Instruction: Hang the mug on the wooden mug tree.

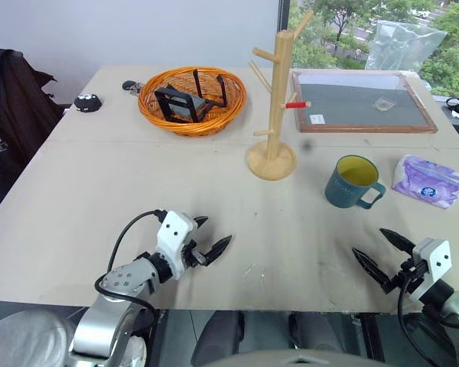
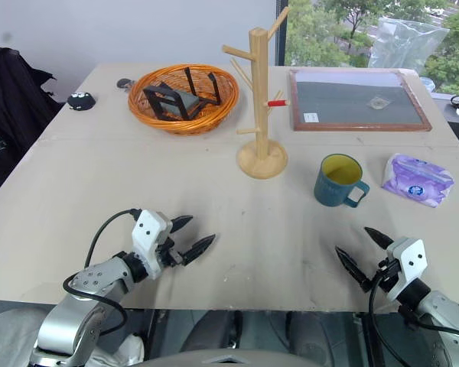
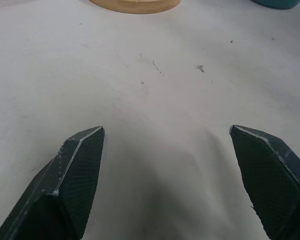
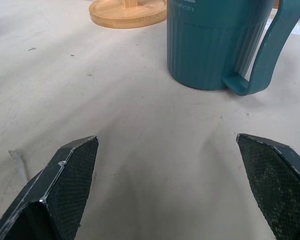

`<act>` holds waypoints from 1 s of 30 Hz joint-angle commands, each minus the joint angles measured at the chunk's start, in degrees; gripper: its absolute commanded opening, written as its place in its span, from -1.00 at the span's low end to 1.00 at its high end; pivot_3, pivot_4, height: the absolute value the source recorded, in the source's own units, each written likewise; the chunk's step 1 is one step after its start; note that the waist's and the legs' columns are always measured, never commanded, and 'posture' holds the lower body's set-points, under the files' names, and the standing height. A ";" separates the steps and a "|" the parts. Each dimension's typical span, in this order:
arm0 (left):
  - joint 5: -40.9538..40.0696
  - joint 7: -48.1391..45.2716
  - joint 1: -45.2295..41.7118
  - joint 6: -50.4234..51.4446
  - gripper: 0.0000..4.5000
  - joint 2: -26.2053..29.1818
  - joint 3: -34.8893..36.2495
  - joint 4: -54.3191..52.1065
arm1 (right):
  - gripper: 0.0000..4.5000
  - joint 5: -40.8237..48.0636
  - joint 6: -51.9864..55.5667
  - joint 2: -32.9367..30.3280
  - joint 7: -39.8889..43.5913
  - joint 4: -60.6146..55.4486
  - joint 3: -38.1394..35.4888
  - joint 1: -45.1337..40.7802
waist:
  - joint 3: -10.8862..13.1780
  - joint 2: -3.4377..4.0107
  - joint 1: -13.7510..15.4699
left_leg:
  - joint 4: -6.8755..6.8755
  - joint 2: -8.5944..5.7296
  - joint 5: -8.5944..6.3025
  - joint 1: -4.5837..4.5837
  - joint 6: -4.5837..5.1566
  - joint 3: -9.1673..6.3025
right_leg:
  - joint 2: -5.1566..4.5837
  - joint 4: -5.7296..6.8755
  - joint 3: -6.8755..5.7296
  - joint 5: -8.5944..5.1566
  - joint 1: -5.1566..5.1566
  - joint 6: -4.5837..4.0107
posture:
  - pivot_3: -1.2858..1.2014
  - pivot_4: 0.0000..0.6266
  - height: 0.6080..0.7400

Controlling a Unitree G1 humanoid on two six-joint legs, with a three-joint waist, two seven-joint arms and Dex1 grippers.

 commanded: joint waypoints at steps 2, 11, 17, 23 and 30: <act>-0.90 -1.55 1.11 -1.87 0.83 0.87 0.37 -1.99 | 1.00 -0.19 -0.38 -0.07 -0.77 -0.83 -0.68 0.28 | 0.00 0.00 -0.02 | 0.00 0.00 0.00 0.00 0.00 0.00 | 0.00 0.00 0.00 0.00 0.00 0.00 | 0.03 -0.52 1.00; -0.91 -2.39 2.59 -2.81 0.83 0.86 0.16 -2.14 | 1.00 -0.48 0.45 0.16 -2.79 -2.17 -0.87 1.76 | 0.00 0.00 0.02 | -0.01 0.01 0.00 0.00 0.00 0.01 | -0.01 -0.01 0.01 0.00 0.00 0.00 | 0.03 -0.52 1.00; -0.37 -2.50 1.53 -3.64 0.83 0.85 -0.37 -1.55 | 1.00 -0.15 1.60 1.34 -5.84 -2.43 -1.57 0.37 | 0.00 0.00 0.01 | -0.01 0.01 0.00 0.00 0.00 0.01 | -0.01 -0.01 0.01 0.00 -0.01 0.00 | 0.03 -0.52 1.00; -0.28 -7.05 -1.94 -7.54 0.83 2.15 -3.42 -1.48 | 1.00 -2.29 7.40 5.22 -17.74 -6.91 -1.67 -2.96 | 0.01 0.02 0.09 | -0.02 0.01 0.00 -0.02 -0.01 0.01 | -0.01 -0.01 0.00 0.00 -0.03 -0.01 | 0.03 -0.52 1.00; -5.50 -14.07 -10.10 -5.81 0.83 3.41 -6.38 -1.72 | 1.00 -5.66 9.45 10.94 -27.17 -5.23 -0.49 -9.52 | 0.01 0.03 0.01 | -0.02 -0.01 0.01 -0.03 -0.02 0.01 | 0.00 -0.01 0.00 0.00 -0.05 0.00 | 0.03 -0.52 1.00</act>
